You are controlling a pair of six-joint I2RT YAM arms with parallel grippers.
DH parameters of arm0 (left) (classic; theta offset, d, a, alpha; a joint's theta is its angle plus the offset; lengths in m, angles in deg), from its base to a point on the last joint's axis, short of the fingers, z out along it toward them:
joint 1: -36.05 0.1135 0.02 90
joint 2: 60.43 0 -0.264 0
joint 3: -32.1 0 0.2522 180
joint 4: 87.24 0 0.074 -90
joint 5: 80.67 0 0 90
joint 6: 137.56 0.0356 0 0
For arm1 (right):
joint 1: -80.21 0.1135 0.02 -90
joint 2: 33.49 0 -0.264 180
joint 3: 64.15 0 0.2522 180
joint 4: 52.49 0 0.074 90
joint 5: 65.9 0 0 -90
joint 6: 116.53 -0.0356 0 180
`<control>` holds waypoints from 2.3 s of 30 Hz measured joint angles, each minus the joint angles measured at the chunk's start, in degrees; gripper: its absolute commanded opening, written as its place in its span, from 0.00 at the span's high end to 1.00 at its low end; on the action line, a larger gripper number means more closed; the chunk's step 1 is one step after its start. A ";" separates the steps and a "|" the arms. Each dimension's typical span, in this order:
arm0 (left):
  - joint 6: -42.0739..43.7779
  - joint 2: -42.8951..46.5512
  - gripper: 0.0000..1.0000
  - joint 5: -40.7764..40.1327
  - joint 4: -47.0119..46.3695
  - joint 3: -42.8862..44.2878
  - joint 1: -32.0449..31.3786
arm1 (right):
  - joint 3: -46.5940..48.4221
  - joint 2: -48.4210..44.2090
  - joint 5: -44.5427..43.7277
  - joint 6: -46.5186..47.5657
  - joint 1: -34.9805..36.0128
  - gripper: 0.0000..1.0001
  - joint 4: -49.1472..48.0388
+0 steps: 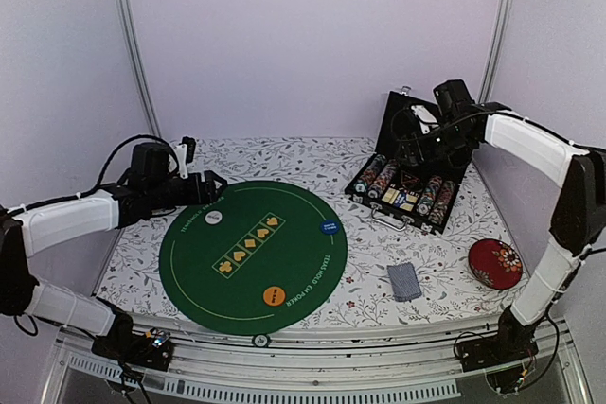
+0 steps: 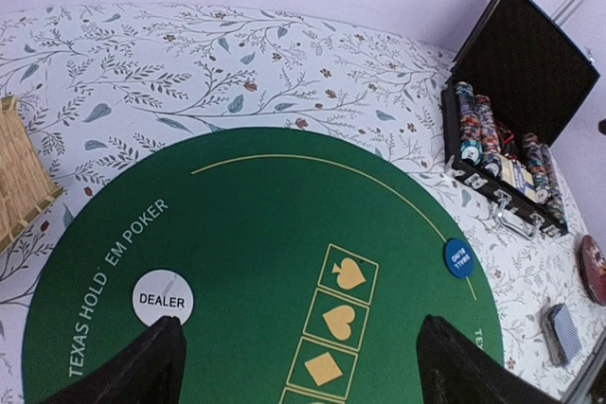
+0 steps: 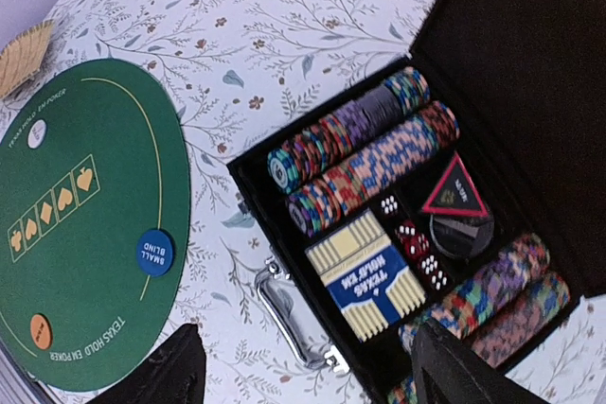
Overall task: Distribute texas hold em gaming equipment
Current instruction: Pick up the pile of poker chips from the chip case.
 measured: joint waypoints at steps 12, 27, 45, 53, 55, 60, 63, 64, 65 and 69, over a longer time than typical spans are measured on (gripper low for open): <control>0.42 -7.58 0.13 -1.60 -4.15 3.93 -0.11 | 20.02 24.06 2.67 14.43 1.27 0.35 1.64; 4.31 -10.95 0.12 -4.17 -1.81 8.50 -0.11 | 27.85 36.35 -8.83 20.24 4.94 0.43 5.31; 4.94 -15.12 0.12 -4.59 0.17 10.54 -0.11 | 27.82 36.79 -9.07 22.58 6.91 0.45 8.83; 5.44 -15.69 0.12 -4.72 0.87 11.08 -0.11 | 27.39 36.85 -11.23 23.23 7.72 0.37 8.48; 5.53 -15.91 0.12 -4.79 1.03 11.21 -0.11 | 27.85 37.33 -12.90 23.43 7.93 0.37 8.41; 5.64 -16.11 0.12 -4.83 1.14 11.26 -0.11 | 29.53 38.42 -15.17 23.43 8.02 0.37 9.27; 5.75 -16.13 0.12 -5.01 1.20 11.26 -0.11 | 30.05 38.77 -15.04 23.45 7.80 0.39 9.31; 5.84 -16.13 0.12 -5.05 1.25 11.26 -0.11 | 30.32 38.91 -14.58 23.50 7.67 0.40 9.46; 5.90 -16.15 0.12 -5.09 1.27 11.26 -0.11 | 30.56 38.99 -14.05 23.63 7.54 0.41 9.68; 6.25 -16.52 0.12 -5.25 1.40 11.30 -0.11 | 30.88 39.08 -12.13 23.85 7.15 0.40 10.14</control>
